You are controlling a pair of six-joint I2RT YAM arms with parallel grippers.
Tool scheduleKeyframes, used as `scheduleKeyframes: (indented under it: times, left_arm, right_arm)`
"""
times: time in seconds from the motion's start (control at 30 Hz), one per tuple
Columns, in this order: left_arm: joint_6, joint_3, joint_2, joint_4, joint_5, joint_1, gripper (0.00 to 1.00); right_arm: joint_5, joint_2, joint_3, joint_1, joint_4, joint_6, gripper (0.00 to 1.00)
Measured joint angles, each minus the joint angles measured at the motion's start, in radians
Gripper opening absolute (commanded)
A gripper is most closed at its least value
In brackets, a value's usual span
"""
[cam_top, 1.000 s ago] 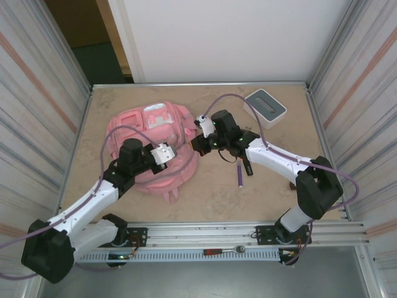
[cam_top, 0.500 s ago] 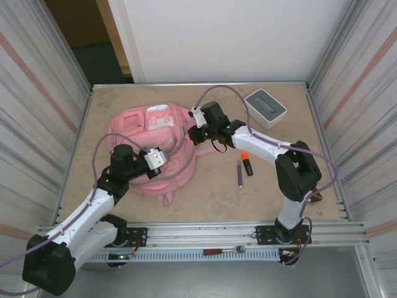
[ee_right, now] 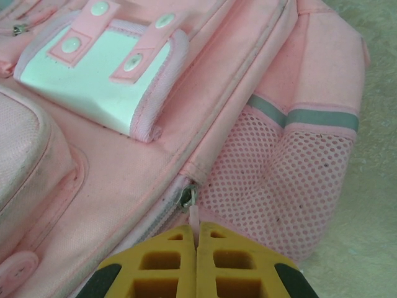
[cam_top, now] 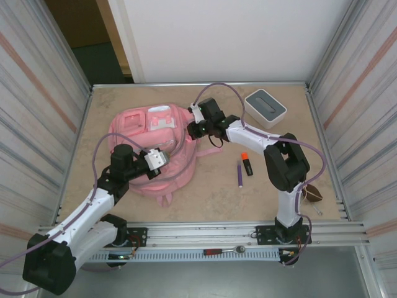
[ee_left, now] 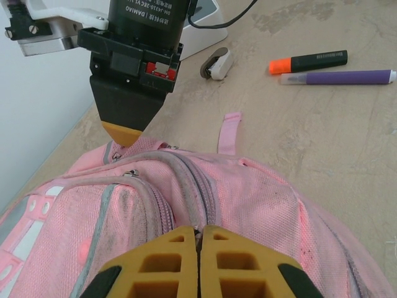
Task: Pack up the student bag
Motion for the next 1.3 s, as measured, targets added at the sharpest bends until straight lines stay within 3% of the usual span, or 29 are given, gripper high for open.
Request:
scheduleKeyframes:
  times: [0.93, 1.03, 1.17, 1.3]
  left_arm:
    - [0.008, -0.015, 0.002, 0.0, -0.026, 0.002, 0.0]
    - [0.008, -0.015, 0.002, 0.0, -0.029, 0.002, 0.0]
    - [0.008, -0.015, 0.002, -0.001, -0.021, 0.002, 0.0]
    - [0.008, -0.015, 0.002, -0.002, -0.017, 0.002, 0.0]
  right_arm:
    - [-0.073, 0.086, 0.069, -0.025, -0.027, -0.003, 0.0]
    - [-0.093, 0.094, 0.079, -0.03, -0.034, -0.004, 0.09]
    - [-0.104, 0.094, 0.075, -0.056, -0.025, -0.002, 0.36]
    - [-0.152, 0.068, 0.013, -0.127, 0.005, 0.02, 0.46]
